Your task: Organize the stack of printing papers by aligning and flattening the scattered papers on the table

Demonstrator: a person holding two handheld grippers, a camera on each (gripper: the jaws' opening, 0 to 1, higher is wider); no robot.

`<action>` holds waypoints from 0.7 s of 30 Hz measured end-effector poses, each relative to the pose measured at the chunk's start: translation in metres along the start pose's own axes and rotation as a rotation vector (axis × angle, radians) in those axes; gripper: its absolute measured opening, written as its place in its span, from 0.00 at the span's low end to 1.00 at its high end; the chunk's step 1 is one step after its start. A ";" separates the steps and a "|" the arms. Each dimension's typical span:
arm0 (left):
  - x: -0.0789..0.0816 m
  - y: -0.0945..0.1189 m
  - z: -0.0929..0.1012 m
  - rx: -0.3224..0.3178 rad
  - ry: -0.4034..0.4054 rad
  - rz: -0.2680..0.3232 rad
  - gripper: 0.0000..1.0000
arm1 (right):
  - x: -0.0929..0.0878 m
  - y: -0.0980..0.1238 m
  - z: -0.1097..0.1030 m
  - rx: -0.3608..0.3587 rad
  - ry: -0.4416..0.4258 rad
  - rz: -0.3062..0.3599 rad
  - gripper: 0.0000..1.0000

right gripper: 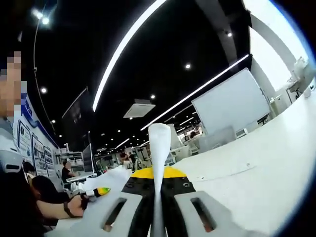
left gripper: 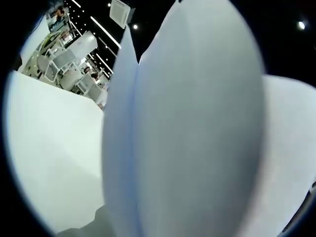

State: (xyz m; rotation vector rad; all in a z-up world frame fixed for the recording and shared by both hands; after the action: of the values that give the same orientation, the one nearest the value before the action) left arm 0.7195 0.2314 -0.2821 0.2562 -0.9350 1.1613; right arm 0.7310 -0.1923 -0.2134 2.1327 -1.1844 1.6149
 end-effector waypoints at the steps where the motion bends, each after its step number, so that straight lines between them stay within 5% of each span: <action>1: 0.000 0.000 0.000 0.000 0.000 0.000 0.06 | 0.001 0.000 0.000 0.003 -0.004 0.004 0.00; 21: 0.000 -0.001 -0.001 0.004 -0.012 -0.002 0.06 | 0.008 0.000 -0.005 0.054 -0.073 0.077 0.00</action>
State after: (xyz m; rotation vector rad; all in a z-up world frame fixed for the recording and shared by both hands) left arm 0.7207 0.2321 -0.2821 0.2681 -0.9429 1.1609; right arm 0.7279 -0.1928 -0.2040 2.2230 -1.2738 1.6313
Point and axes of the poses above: the point that each gripper's makers call its tool centre point, and the gripper's own axes: y roughly backward along the fingers, z roughly to its right, x roughly out of its top, the point moved 9 cm from there along y, roughly backward along the fingers, and after that the axes turned 2 degrees about -y, right-handed, at the moved point
